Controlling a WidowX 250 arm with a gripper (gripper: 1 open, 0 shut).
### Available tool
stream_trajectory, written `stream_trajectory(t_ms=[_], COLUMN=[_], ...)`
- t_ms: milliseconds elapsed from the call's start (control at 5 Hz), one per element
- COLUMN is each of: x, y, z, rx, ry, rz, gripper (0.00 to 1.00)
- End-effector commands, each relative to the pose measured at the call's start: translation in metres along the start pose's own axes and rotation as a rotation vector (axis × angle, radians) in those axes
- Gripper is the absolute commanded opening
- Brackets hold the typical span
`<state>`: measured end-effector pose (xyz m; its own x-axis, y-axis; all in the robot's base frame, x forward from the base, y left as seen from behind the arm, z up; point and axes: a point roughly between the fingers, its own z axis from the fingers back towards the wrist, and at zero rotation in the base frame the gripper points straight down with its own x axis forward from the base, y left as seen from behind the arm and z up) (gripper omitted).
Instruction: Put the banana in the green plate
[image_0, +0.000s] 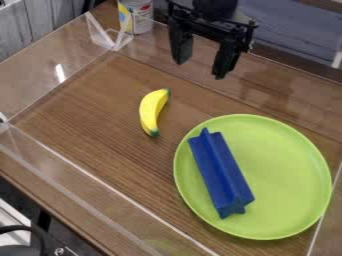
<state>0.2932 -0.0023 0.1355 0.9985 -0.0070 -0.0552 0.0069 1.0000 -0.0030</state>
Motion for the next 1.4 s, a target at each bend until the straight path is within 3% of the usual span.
stream_trajectory(t_ms=[0, 400, 800, 1200], x=[-0.002, -0.016, -0.02, -0.013], y=[0.014, 0.056, 0.074, 0.077], z=[-0.008, -0.036, -0.065, -0.086], rx=[0.01, 0.026, 0.008, -0.03], ry=[0.012, 0.016, 0.01, -0.049], rz=[0.002, 0.004, -0.003, -0.062], gripper=[1.0, 1.0, 1.0, 1.0])
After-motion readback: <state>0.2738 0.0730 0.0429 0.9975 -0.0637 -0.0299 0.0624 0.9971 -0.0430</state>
